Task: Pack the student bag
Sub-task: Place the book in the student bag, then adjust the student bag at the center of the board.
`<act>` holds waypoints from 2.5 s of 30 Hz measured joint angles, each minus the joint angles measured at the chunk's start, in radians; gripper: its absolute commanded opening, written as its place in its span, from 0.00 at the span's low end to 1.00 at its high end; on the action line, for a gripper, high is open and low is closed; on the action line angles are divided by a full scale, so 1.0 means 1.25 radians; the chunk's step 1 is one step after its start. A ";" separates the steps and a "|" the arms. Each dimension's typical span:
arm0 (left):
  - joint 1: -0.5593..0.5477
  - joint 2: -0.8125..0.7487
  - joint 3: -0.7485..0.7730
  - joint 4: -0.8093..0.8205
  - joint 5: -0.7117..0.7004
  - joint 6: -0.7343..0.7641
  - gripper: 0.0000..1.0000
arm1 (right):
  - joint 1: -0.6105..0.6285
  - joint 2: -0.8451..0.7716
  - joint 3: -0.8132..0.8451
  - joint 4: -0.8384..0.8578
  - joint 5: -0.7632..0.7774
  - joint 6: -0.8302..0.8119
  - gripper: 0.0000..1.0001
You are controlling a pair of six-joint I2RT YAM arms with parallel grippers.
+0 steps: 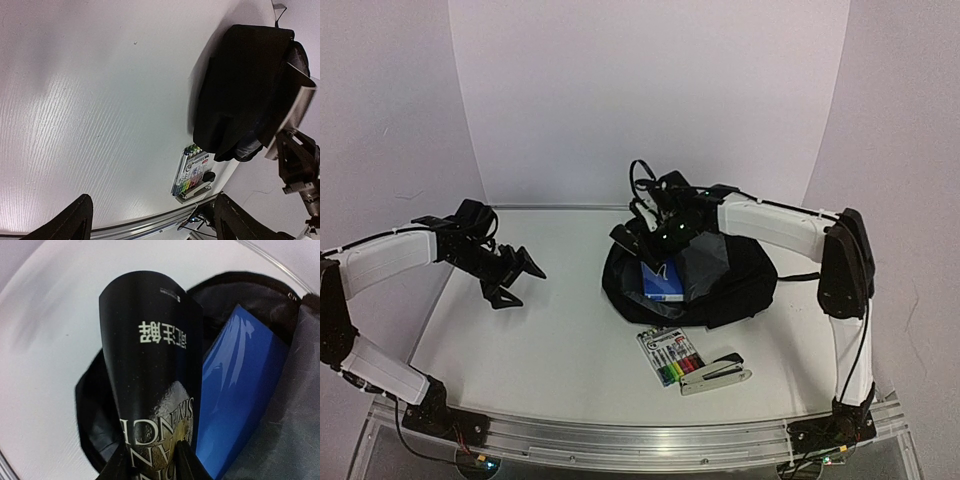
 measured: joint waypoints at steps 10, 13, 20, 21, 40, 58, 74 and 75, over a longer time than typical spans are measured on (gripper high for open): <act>0.000 0.003 0.041 -0.040 -0.001 0.012 0.84 | 0.000 0.114 -0.001 0.006 0.147 0.169 0.82; 0.000 0.012 0.047 -0.041 -0.001 0.013 0.84 | 0.000 0.114 -0.001 0.013 0.183 0.195 0.83; 0.000 0.109 0.145 -0.033 0.010 0.062 0.86 | 0.000 0.086 -0.002 0.011 0.188 0.192 0.98; 0.000 0.127 0.166 -0.032 0.016 0.073 0.87 | -0.002 0.070 -0.004 0.011 0.171 0.178 0.98; -0.139 0.646 0.745 -0.098 0.020 0.281 0.81 | -0.304 -0.210 -0.246 -0.030 -0.015 -0.008 0.98; -0.197 0.691 0.613 -0.054 0.032 0.293 0.00 | -0.349 -0.007 -0.133 -0.038 -0.091 -0.164 0.88; -0.239 0.577 0.464 0.045 0.101 0.210 0.27 | -0.350 0.193 0.159 -0.046 -0.391 -0.212 0.29; -0.234 0.574 0.464 0.045 0.105 0.205 0.28 | -0.349 0.192 0.157 -0.050 -0.403 -0.212 0.22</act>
